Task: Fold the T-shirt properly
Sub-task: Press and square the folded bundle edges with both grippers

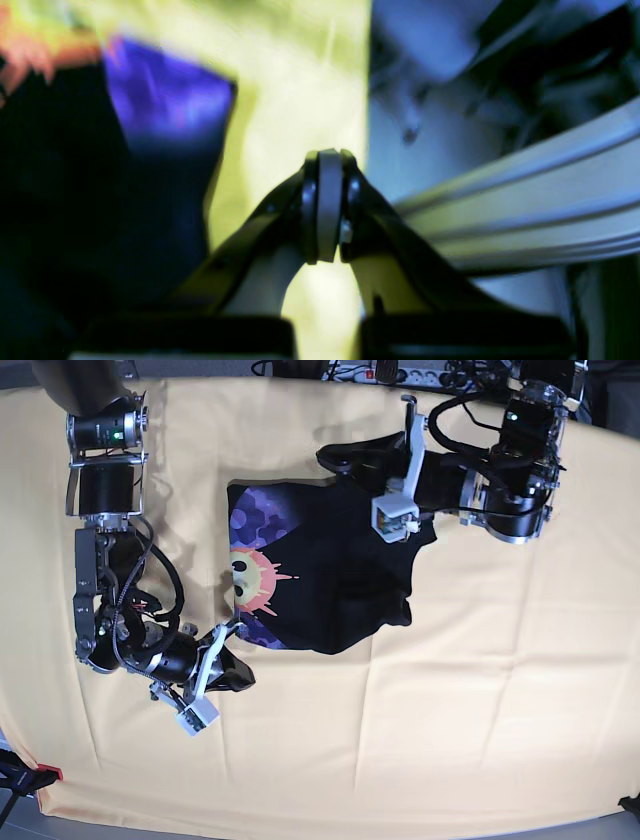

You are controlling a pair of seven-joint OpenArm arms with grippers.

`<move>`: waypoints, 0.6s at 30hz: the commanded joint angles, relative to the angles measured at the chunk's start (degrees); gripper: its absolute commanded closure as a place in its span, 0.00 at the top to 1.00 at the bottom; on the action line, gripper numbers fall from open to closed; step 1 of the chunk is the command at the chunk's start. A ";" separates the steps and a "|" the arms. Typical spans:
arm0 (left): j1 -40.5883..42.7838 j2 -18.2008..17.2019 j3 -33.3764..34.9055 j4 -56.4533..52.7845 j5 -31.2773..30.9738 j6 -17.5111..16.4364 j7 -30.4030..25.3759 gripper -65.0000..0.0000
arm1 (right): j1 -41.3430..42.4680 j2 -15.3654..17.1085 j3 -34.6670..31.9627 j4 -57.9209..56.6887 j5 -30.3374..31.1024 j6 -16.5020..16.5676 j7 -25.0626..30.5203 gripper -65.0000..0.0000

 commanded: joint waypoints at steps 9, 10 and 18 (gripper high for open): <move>-0.33 -0.46 9.88 -1.27 33.86 2.40 -17.90 0.00 | 4.68 1.95 -13.55 -7.15 -10.29 0.12 7.34 0.00; -0.33 -0.57 10.05 -2.08 35.78 3.23 -19.06 0.00 | 4.61 2.49 -14.19 -7.15 -10.14 0.12 6.82 0.00; -0.74 -0.63 10.03 -5.73 47.95 9.57 -25.46 0.00 | 4.31 6.80 -15.41 -7.13 -2.97 0.12 2.32 0.00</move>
